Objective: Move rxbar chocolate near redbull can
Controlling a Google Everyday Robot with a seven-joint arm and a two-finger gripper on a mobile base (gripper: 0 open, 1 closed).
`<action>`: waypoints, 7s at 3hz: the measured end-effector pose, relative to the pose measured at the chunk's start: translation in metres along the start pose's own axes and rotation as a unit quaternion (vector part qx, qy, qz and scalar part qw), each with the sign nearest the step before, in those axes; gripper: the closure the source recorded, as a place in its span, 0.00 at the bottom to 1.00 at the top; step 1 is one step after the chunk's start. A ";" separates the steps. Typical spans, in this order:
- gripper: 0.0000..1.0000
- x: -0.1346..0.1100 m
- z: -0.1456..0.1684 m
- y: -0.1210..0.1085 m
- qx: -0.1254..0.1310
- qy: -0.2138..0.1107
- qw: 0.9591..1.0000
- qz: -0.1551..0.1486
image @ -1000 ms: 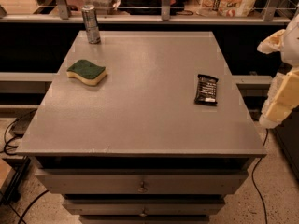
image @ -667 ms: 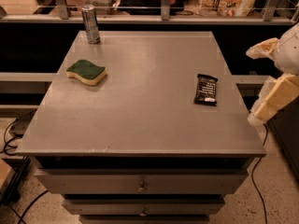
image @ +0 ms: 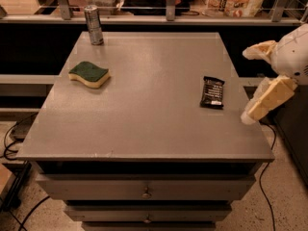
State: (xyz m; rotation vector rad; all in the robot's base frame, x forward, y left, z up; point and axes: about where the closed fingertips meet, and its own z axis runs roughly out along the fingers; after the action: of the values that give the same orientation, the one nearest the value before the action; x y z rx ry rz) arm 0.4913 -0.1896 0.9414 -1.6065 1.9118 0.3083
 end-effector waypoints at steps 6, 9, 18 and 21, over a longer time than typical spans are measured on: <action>0.23 0.053 0.139 -0.081 -0.010 -0.022 0.998 0.065; 0.93 0.047 0.134 -0.082 -0.018 -0.031 0.998 0.058; 1.00 -0.141 0.130 -0.143 0.102 -0.228 0.968 -0.012; 1.00 -0.185 0.204 -0.190 0.125 -0.271 0.954 0.008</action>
Offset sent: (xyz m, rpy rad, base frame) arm 0.0843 0.0306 -0.0626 0.0331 -0.0294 -0.0250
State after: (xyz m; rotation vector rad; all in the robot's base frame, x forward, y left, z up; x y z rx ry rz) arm 0.7466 0.0255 0.9289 -1.1847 1.4735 0.4421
